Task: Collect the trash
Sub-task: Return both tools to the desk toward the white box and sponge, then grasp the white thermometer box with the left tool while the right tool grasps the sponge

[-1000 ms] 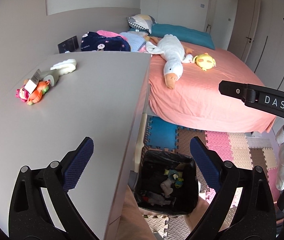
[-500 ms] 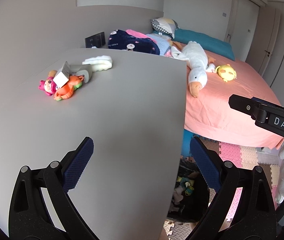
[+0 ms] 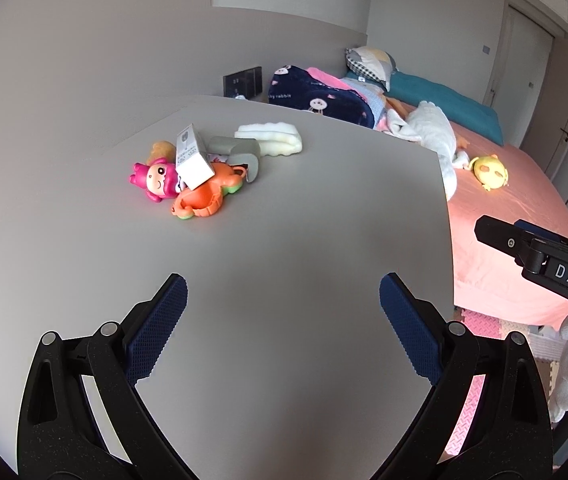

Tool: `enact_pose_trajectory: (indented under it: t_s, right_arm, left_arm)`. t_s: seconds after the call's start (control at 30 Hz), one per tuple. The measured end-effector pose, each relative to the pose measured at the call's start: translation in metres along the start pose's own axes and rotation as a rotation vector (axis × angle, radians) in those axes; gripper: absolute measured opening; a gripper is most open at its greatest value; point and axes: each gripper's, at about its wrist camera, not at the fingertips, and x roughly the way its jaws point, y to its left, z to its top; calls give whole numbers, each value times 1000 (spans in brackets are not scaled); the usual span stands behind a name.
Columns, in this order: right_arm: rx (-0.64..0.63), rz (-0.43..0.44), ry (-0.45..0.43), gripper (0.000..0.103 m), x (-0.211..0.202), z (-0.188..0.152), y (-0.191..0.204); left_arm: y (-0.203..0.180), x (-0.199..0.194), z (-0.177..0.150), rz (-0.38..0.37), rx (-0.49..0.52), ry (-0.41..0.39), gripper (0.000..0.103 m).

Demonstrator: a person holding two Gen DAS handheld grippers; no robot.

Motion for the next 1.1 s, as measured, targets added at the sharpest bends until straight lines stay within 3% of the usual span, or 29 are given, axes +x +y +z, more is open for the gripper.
enact_pose_trajectory:
  t_s: [0.97,1.1]
  right_arm:
    - [-64,40,31,74,101,59,52]
    - [-79,54,41,74,119,71,56]
  left_arm:
    - [78,65,80,47,-103,-29,93]
    - [87,82,93,54,-110,-11,86]
